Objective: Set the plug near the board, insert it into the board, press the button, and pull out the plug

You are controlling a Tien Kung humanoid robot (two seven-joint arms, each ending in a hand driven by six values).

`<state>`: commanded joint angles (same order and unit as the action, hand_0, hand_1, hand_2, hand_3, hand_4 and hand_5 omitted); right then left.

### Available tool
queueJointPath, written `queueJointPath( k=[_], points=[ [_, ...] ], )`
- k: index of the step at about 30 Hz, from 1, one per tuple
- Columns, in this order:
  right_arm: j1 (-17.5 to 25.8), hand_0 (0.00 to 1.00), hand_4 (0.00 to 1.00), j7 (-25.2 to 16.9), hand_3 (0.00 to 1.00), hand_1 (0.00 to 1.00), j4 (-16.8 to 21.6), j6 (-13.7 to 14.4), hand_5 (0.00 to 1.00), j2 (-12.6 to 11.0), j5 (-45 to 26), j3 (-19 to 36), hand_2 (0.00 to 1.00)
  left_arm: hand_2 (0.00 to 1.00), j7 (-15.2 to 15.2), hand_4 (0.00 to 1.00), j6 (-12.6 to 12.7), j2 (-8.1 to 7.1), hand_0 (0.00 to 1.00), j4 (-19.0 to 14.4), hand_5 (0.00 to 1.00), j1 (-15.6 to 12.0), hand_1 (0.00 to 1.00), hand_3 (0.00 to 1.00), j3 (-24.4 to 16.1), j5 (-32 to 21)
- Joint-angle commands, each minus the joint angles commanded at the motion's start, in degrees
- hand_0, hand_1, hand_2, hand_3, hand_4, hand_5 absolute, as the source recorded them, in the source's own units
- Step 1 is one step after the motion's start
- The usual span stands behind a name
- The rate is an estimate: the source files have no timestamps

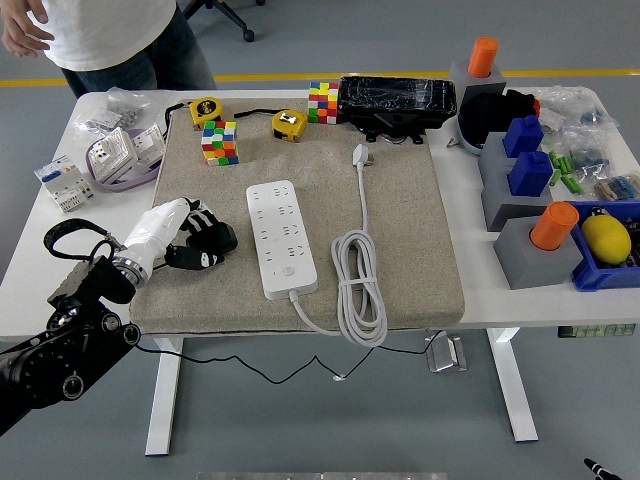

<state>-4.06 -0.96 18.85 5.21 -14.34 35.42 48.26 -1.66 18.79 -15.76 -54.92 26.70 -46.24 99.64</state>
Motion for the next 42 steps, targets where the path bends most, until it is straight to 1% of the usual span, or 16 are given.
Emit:
queueJointPath(
  k=[2, 3, 9, 14, 15, 19, 20, 21, 26, 27, 33, 37, 42],
  points=[
    [0.0, 0.601, 0.945, 0.0, 0.551, 0.638, 0.0, 0.0, 0.483, 0.0, 0.0, 0.0, 0.632, 0.472, 0.0, 0.833, -0.2, -0.12, 0.401, -0.6, 0.045, 0.0, 0.425, 0.531, 0.0, -0.3],
    [0.1, 0.601, 0.945, 0.0, 0.551, 0.638, 0.0, 0.0, 0.484, 0.0, 0.0, 0.0, 0.632, 0.449, 0.0, 0.795, -0.4, -0.19, 0.364, -0.9, 0.002, 0.0, 0.399, 0.528, 0.0, -0.4],
    [0.0, 0.601, 0.944, 0.1, 0.551, 0.638, -0.1, 0.0, 0.483, 0.1, -0.1, -0.1, 0.632, 0.451, 1.9, 0.783, -0.7, -0.59, 0.367, -2.1, 0.002, 0.9, 0.400, 0.529, 0.8, -2.0],
    [-0.1, 0.601, 0.944, 0.0, 0.551, 0.638, 0.0, -0.1, 0.483, 0.0, -0.1, -0.1, 0.632, 0.451, 4.8, 0.783, -1.7, -1.11, 0.367, -2.0, 0.002, 2.9, 0.400, 0.529, 2.7, -4.7],
    [-0.1, 0.601, 0.943, 0.0, 0.551, 0.636, 0.0, -0.1, 0.481, 0.0, -0.1, -0.2, 0.631, 0.453, 5.2, 0.771, -1.8, -1.18, 0.380, -2.0, 0.002, 3.1, 0.406, 0.527, 2.9, -4.9],
    [-0.1, 0.601, 0.943, 0.1, 0.551, 0.636, 0.0, -0.1, 0.481, 0.0, -0.3, -0.4, 0.631, 0.453, 7.4, 0.771, -3.2, -1.31, 0.380, -1.9, 0.002, 4.1, 0.406, 0.527, 3.6, -6.3],
    [-0.1, 0.601, 0.943, 0.1, 0.551, 0.636, 0.0, -0.1, 0.481, 0.0, -0.3, -0.5, 0.631, 0.453, 7.8, 0.771, -3.7, -1.27, 0.380, -1.8, 0.002, 4.5, 0.406, 0.527, 3.9, -6.6],
    [0.0, 0.601, 0.942, 0.1, 0.552, 0.636, 0.0, -0.1, 0.481, 0.0, -0.4, -0.5, 0.631, 0.458, 8.1, 0.760, -4.0, -1.21, 0.412, -1.5, 0.002, 4.8, 0.418, 0.527, 4.2, -6.8],
    [-0.1, 0.601, 0.942, 0.1, 0.552, 0.636, 0.0, -0.2, 0.481, 0.0, -0.5, -0.7, 0.631, 0.458, 9.4, 0.760, -5.0, -0.87, 0.412, -0.3, 0.002, 6.5, 0.418, 0.527, 6.3, -7.8],
    [-0.1, 0.601, 0.942, 0.1, 0.552, 0.636, 0.0, -0.2, 0.481, 0.0, -0.5, -0.6, 0.631, 0.463, 9.6, 0.758, -5.1, -0.79, 0.431, 0.2, 0.002, 7.0, 0.426, 0.527, 6.9, -8.0],
    [-0.2, 0.599, 0.941, 0.1, 0.551, 0.636, 0.0, -0.2, 0.481, 0.0, -0.5, -0.6, 0.629, 0.465, 9.9, 0.753, -5.1, -0.43, 0.433, 2.9, 0.002, 9.0, 0.430, 0.527, 9.7, -9.0],
    [-0.2, 0.599, 0.941, 0.1, 0.551, 0.636, 0.0, -0.2, 0.481, -0.1, -0.5, -0.7, 0.629, 0.465, 10.1, 0.753, -4.6, -0.37, 0.433, 4.2, 0.002, 9.5, 0.430, 0.527, 10.2, -9.1],
    [-0.1, 0.600, 0.941, 0.1, 0.551, 0.637, 0.1, -0.2, 0.481, 0.0, -0.5, -0.7, 0.629, 0.468, 9.9, 0.747, -4.3, -0.52, 0.439, 4.4, 0.002, 9.1, 0.434, 0.527, 10.2, -8.9]
  ],
)
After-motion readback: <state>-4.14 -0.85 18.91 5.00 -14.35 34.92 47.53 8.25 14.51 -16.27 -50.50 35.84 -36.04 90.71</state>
